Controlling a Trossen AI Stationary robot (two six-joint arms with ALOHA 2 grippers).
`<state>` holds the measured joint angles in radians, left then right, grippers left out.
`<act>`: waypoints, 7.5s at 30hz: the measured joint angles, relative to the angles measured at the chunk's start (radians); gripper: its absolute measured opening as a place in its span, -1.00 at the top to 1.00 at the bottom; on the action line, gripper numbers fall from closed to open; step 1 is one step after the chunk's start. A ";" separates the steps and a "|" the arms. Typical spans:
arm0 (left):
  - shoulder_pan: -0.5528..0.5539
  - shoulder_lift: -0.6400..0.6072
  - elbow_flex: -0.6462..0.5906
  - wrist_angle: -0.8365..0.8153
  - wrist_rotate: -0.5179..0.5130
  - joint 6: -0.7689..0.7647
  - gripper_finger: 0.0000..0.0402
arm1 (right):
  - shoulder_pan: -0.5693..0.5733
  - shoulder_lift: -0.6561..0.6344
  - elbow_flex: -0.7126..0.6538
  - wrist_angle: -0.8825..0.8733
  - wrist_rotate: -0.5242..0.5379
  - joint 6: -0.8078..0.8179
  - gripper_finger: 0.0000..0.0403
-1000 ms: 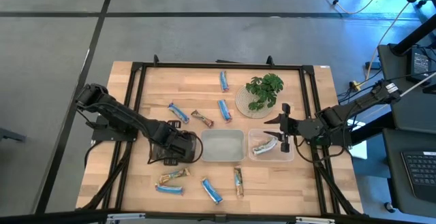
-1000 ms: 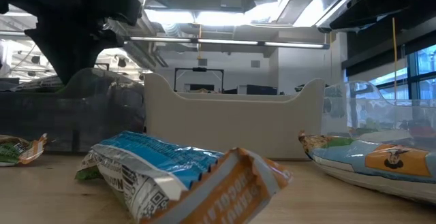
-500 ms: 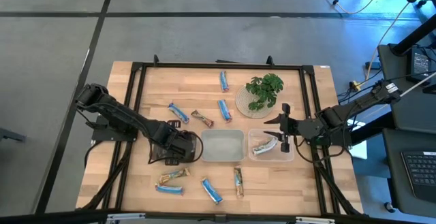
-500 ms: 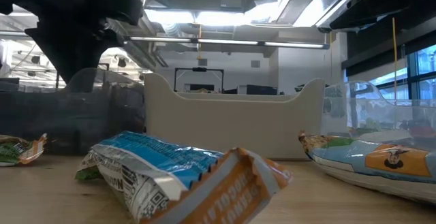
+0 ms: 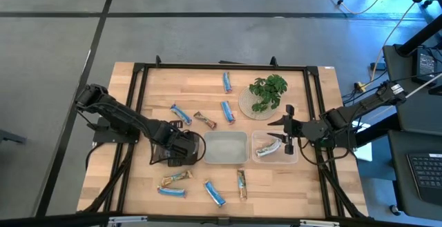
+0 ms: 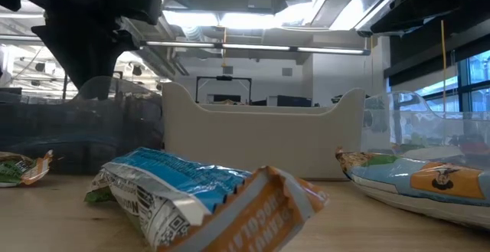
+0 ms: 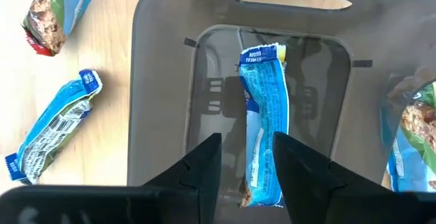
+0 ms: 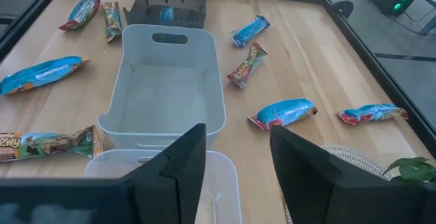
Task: Pick and place Granola Bars by type
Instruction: Put the red granola bar into the gray bin
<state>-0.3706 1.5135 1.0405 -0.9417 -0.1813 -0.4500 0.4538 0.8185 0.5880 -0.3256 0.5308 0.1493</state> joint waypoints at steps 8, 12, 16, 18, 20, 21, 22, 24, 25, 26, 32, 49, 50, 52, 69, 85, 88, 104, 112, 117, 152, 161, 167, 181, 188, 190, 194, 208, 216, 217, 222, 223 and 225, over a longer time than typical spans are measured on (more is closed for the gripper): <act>0.010 0.000 0.000 0.061 -0.008 -0.028 0.34 | 0.000 0.000 0.000 0.000 0.000 0.000 0.17; 0.030 0.000 0.000 0.058 0.027 -0.074 0.18 | 0.000 0.000 0.000 0.000 0.000 0.000 0.17; 0.048 0.000 0.000 0.056 0.047 -0.087 -0.03 | 0.000 0.000 0.000 0.000 0.000 0.000 0.17; 0.055 0.000 0.000 0.056 0.046 -0.087 -0.12 | 0.000 0.000 0.000 0.000 0.000 0.000 0.17; 0.060 0.000 0.005 0.045 0.069 -0.087 -0.19 | 0.000 0.000 0.000 0.000 0.000 0.000 0.17; 0.064 0.001 0.016 0.021 0.109 -0.087 -0.21 | 0.000 0.000 0.000 0.000 0.000 0.000 0.17; 0.068 -0.001 0.034 -0.005 0.140 -0.087 -0.23 | 0.000 0.000 0.000 0.000 0.000 0.000 0.17; 0.073 -0.014 0.073 -0.040 0.149 -0.083 -0.24 | 0.000 0.000 0.000 0.000 0.000 0.000 0.17; 0.079 -0.022 0.092 -0.054 0.132 -0.071 -0.24 | 0.000 0.000 0.000 0.000 0.000 0.000 0.17; 0.085 -0.032 0.108 -0.067 0.097 -0.049 -0.23 | 0.000 0.000 0.000 0.000 0.000 0.000 0.17; 0.192 -0.073 0.157 -0.053 -0.125 0.043 -0.22 | 0.000 0.000 0.000 0.000 0.000 0.003 0.17; 0.599 -0.071 0.021 0.360 0.190 0.718 -0.22 | 0.000 0.000 0.000 -0.002 0.018 -0.075 0.17; 0.602 -0.071 0.002 0.386 0.216 0.735 -0.22 | 0.000 0.000 0.000 0.001 0.031 -0.074 0.17; 0.605 -0.060 -0.037 0.448 0.250 0.752 -0.21 | 0.000 0.000 0.000 0.003 0.080 -0.066 0.17; 0.624 0.142 -0.120 0.626 0.221 0.796 -0.21 | 0.000 0.001 -0.064 0.023 0.149 0.108 0.17; 0.681 0.189 -0.121 0.540 0.225 0.812 -0.23 | 0.000 0.001 -0.070 0.031 0.157 0.111 0.17; 0.682 0.189 -0.121 0.541 0.214 0.812 -0.22 | 0.000 0.001 -0.070 0.031 0.157 0.110 0.17; 0.680 0.189 -0.120 0.512 0.199 0.774 -0.11 | 0.000 0.001 -0.070 0.030 0.157 0.138 0.17; 0.681 0.189 -0.120 0.510 0.199 0.776 0.27 | 0.000 0.001 -0.070 0.030 0.157 0.138 0.17; 0.681 0.189 -0.120 0.510 0.199 0.777 0.51 | 0.000 0.001 -0.070 0.030 0.157 0.138 0.17; 0.349 -0.030 0.020 0.555 0.254 0.483 0.81 | 0.000 0.000 -0.070 0.029 0.157 0.134 0.17; 0.259 0.142 0.098 0.579 0.226 0.347 0.80 | 0.000 0.000 -0.070 0.038 0.157 0.185 0.17; 0.269 0.207 0.120 0.571 0.213 0.317 0.78 | 0.000 0.001 -0.070 0.038 0.156 0.217 0.17; 0.267 0.210 0.121 0.576 0.208 0.294 0.64 | 0.000 0.001 -0.070 0.038 0.096 0.261 0.17; 0.270 0.177 0.120 0.550 0.206 0.310 0.40 | 0.000 0.001 -0.070 0.099 0.096 0.262 0.17; 0.278 0.125 0.120 0.526 0.187 0.323 0.35 | 0.000 0.001 -0.070 0.146 0.101 0.224 0.17; 0.305 0.000 0.093 0.512 0.074 0.365 0.30 | 0.000 0.001 -0.047 0.284 0.128 0.112 0.17; 0.533 -0.499 -0.415 1.008 0.139 0.448 0.31 | -0.321 0.227 0.422 -0.018 0.123 0.039 0.17; 0.620 -0.641 -0.536 1.174 0.139 0.456 0.31 | -0.617 0.496 0.736 -0.235 -0.016 0.050 0.17; 0.624 -0.649 -0.540 1.175 0.140 0.455 0.32 | -0.647 0.531 0.763 -0.239 -0.064 0.046 0.17; 0.628 -0.652 -0.546 1.165 0.140 0.455 0.31 | -0.760 0.693 0.856 -0.246 -0.276 -0.003 0.17; 0.628 -0.650 -0.546 1.160 0.140 0.457 0.31 | -0.775 0.722 0.866 -0.246 -0.298 -0.019 0.16; 0.628 -0.646 -0.546 1.132 0.147 0.469 0.30 | -0.800 0.781 0.879 -0.246 -0.303 -0.010 0.13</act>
<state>0.2569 0.8677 0.4945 0.1898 -0.0341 0.0191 -0.3459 1.5999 1.4674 -0.5718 0.2276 0.1389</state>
